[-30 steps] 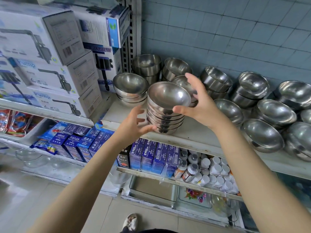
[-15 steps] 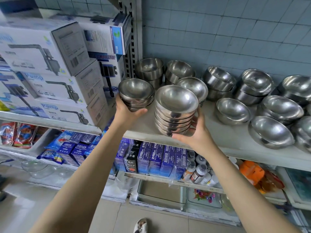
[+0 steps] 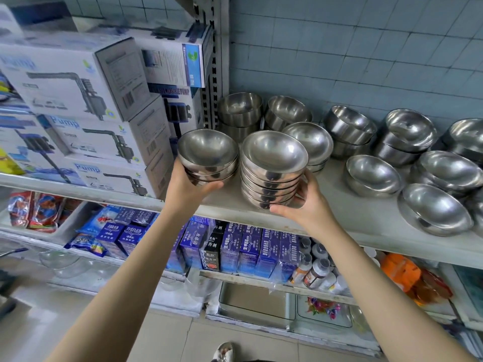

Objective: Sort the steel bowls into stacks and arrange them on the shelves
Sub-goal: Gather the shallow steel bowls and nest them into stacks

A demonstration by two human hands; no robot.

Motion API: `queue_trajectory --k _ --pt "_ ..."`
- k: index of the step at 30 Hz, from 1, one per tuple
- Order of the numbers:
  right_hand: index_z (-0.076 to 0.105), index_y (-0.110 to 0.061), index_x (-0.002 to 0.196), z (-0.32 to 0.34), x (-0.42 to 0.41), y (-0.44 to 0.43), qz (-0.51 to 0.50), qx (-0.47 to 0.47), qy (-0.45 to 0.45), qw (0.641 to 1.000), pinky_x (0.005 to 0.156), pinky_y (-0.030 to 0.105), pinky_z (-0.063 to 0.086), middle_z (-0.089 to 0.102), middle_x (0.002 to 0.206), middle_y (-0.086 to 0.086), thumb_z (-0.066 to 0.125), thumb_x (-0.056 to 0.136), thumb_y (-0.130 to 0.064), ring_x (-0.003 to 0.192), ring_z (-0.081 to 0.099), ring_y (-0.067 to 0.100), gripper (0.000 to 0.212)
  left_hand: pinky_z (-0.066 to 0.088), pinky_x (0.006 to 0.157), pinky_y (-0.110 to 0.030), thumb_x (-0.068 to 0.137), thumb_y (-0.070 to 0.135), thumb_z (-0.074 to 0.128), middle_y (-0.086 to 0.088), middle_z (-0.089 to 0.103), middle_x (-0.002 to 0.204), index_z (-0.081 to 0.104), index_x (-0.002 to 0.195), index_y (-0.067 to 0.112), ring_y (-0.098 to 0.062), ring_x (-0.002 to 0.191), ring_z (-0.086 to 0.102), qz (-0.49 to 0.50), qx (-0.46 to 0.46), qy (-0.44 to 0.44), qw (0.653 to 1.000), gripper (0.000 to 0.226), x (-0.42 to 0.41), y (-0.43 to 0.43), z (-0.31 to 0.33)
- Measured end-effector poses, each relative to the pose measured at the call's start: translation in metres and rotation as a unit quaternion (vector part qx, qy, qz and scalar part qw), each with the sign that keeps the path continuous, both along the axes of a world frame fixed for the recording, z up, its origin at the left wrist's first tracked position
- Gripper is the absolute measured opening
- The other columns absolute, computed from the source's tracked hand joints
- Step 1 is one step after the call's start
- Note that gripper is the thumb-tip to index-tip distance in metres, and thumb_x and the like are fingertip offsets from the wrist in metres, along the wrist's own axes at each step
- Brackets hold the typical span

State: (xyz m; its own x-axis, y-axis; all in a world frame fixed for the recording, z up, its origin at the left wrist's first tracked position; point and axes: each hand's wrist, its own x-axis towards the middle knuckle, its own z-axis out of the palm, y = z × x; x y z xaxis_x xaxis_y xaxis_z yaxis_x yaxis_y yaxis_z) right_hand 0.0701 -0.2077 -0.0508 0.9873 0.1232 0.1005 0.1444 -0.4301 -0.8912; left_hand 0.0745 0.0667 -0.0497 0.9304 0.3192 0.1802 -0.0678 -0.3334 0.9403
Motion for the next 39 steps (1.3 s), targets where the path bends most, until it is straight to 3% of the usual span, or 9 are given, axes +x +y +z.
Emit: queue_trajectory --k 9,14,18,21,24,27,30,34,39 --pt "0.035 -0.018 0.144 -0.009 0.021 0.030 0.006 0.010 -0.021 1.000 0.102 0.026 0.047 0.056 0.119 -0.020 0.095 0.060 -0.022 0.115 0.059 0.008 0.104 0.052 0.097 -0.032 0.066 0.014 0.089 0.007 0.064 0.115 0.044 0.130 0.021 0.000 0.105 0.064 -0.007 -0.042 0.007 0.999 0.079 -0.073 0.018 0.022" --pt "0.024 -0.012 0.153 -0.007 0.037 0.050 0.036 0.020 -0.008 0.999 0.108 0.031 0.044 0.053 0.139 -0.002 0.094 0.061 -0.021 0.124 0.054 0.011 0.116 0.050 0.098 -0.021 0.067 0.010 0.088 0.010 0.062 0.122 0.042 0.134 0.027 0.001 0.111 0.061 -0.004 -0.040 0.010 0.999 0.083 -0.096 0.026 0.028" --pt "0.023 -0.012 0.152 -0.005 0.050 0.068 0.065 0.037 -0.002 0.997 0.106 0.025 0.042 0.052 0.134 -0.007 0.092 0.064 -0.011 0.121 0.054 0.007 0.112 0.050 0.095 -0.018 0.065 0.008 0.087 0.009 0.061 0.128 0.034 0.143 0.027 -0.005 0.118 0.060 -0.039 -0.042 0.014 0.998 0.096 -0.104 0.036 0.029" --pt "0.031 -0.025 0.140 -0.003 0.058 0.081 0.079 0.066 0.006 0.995 0.098 0.017 0.046 0.054 0.120 -0.021 0.090 0.066 -0.001 0.105 0.058 -0.013 0.097 0.049 0.094 -0.015 0.062 0.013 0.086 0.010 0.060 0.129 0.036 0.142 0.025 -0.003 0.119 0.059 -0.041 -0.057 0.011 0.997 0.096 -0.109 0.040 0.032" --pt "0.030 -0.021 0.143 -0.001 0.063 0.085 0.110 0.067 0.024 0.991 0.100 0.017 0.047 0.053 0.131 -0.012 0.087 0.069 0.001 0.110 0.055 -0.012 0.096 0.050 0.099 -0.022 0.059 0.018 0.087 0.011 0.060 0.129 0.037 0.141 0.024 -0.003 0.120 0.058 -0.049 -0.052 0.012 0.997 0.096 -0.111 0.042 0.034" --pt "0.026 -0.021 0.149 0.014 0.060 0.074 0.159 0.050 0.049 0.985 0.104 0.022 0.044 0.045 0.147 0.000 0.088 0.068 -0.010 0.125 0.052 0.006 0.102 0.049 0.099 -0.022 0.062 0.009 0.087 0.009 0.061 0.127 0.037 0.140 0.024 -0.005 0.119 0.059 -0.063 -0.053 0.006 0.997 0.094 -0.114 0.042 0.035" --pt "0.042 -0.014 0.147 0.032 0.042 0.049 0.154 -0.003 0.052 0.987 0.115 0.038 0.038 0.051 0.145 0.005 0.083 0.061 -0.048 0.131 0.051 0.018 0.101 0.049 0.100 -0.023 0.060 0.009 0.086 0.007 0.061 0.128 0.037 0.140 0.027 -0.009 0.121 0.059 -0.088 -0.058 0.000 0.994 0.096 -0.121 0.034 0.036" --pt "0.065 -0.030 0.119 0.060 0.004 -0.007 0.182 0.045 0.029 0.982 0.109 0.040 0.047 0.072 0.119 -0.008 0.067 0.072 -0.066 0.116 0.065 0.008 0.059 0.049 0.100 -0.023 0.058 0.010 0.086 0.007 0.065 0.123 0.043 0.134 0.025 -0.009 0.119 0.060 -0.135 -0.061 0.010 0.989 0.088 -0.128 -0.010 0.042" --pt "0.052 -0.037 0.139 0.077 -0.011 -0.055 0.214 0.067 0.054 0.973 0.113 0.038 0.039 0.058 0.143 -0.011 0.050 0.082 -0.080 0.135 0.050 0.009 0.071 0.048 0.097 -0.019 0.061 0.007 0.086 0.003 0.062 0.125 0.038 0.140 0.016 -0.007 0.117 0.060 -0.199 -0.071 0.024 0.977 0.092 -0.098 -0.080 0.034"
